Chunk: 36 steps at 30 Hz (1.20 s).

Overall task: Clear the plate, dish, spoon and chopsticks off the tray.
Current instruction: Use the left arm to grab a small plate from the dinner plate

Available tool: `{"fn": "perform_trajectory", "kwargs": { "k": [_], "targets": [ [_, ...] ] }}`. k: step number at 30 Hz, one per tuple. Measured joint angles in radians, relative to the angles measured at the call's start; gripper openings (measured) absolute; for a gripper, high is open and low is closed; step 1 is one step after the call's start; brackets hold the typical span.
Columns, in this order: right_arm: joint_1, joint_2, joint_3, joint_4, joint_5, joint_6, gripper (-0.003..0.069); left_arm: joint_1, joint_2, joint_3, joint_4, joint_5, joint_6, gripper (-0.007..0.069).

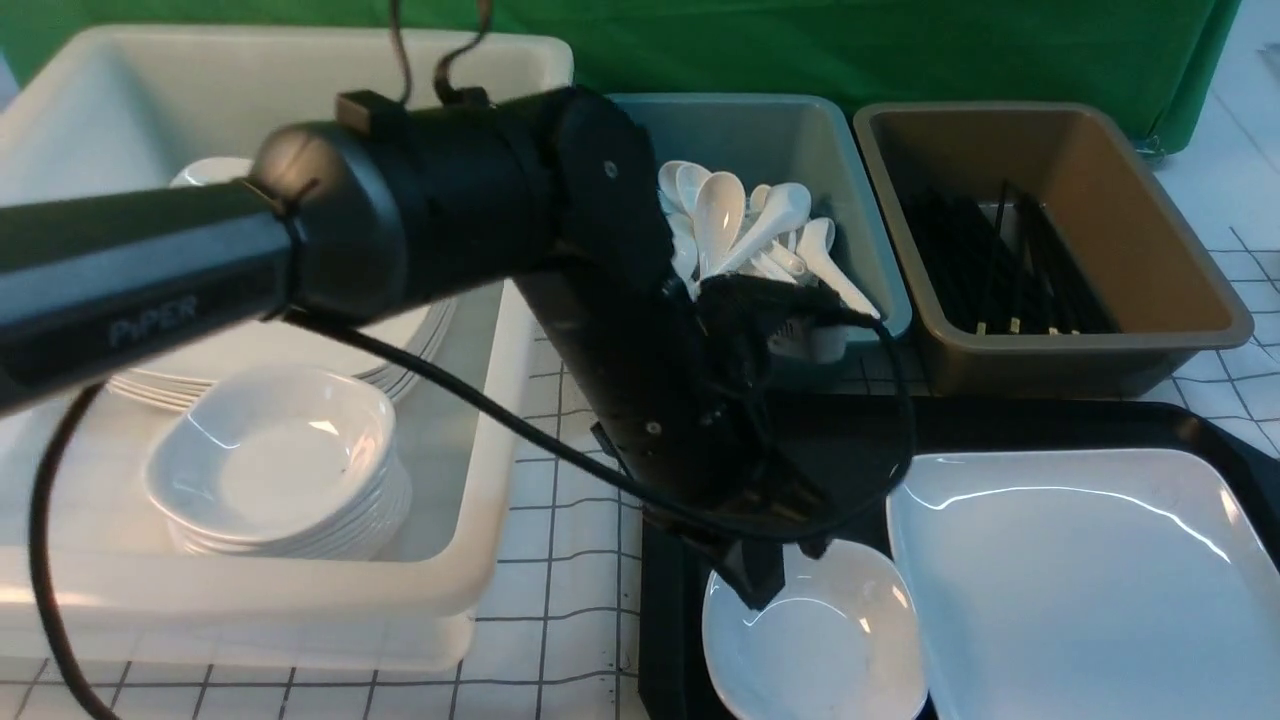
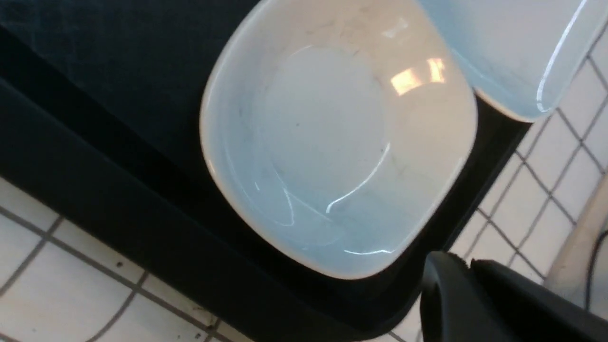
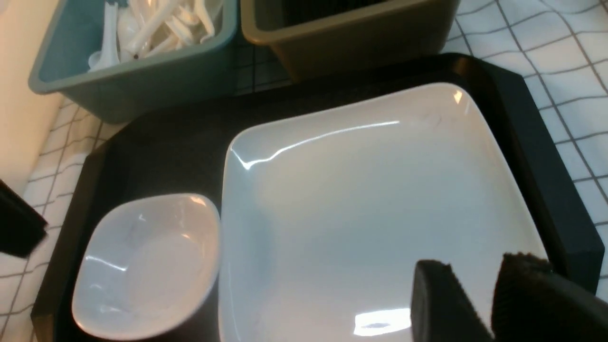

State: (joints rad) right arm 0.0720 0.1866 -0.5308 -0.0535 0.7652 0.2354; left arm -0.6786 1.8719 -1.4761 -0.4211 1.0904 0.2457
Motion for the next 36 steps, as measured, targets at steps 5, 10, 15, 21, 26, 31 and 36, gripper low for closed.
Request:
{"fn": "perform_trajectory", "kwargs": {
  "k": [5, 10, 15, 21, 26, 31, 36],
  "targets": [
    [0.000, 0.000, 0.000, 0.000, -0.019, 0.000, 0.0239, -0.051, 0.038, 0.001, 0.101, -0.105, -0.102, 0.0218],
    [0.000, 0.000, 0.000, 0.000, -0.021, 0.000, 0.0239, -0.054, 0.088, 0.002, 0.144, -0.234, -0.124, 0.0358],
    [0.000, 0.000, 0.000, 0.000, -0.021, 0.000, 0.0239, -0.054, 0.136, 0.002, 0.321, -0.352, -0.187, 0.0435],
    [0.000, 0.000, 0.000, 0.000, -0.017, 0.000, 0.0239, -0.054, 0.168, 0.002, 0.407, -0.366, -0.246, 0.0447],
    [0.000, 0.000, 0.000, 0.000, -0.017, 0.000, 0.0239, -0.054, 0.194, 0.002, 0.393, -0.378, -0.246, 0.0447],
    [0.000, 0.000, 0.000, 0.000, -0.017, 0.000, 0.0239, -0.054, 0.207, 0.002, 0.344, -0.380, -0.246, 0.0447],
    [0.000, 0.000, 0.000, 0.000, -0.017, 0.000, 0.0239, -0.054, 0.208, 0.002, 0.288, -0.333, -0.246, 0.0447]
  ]
}}
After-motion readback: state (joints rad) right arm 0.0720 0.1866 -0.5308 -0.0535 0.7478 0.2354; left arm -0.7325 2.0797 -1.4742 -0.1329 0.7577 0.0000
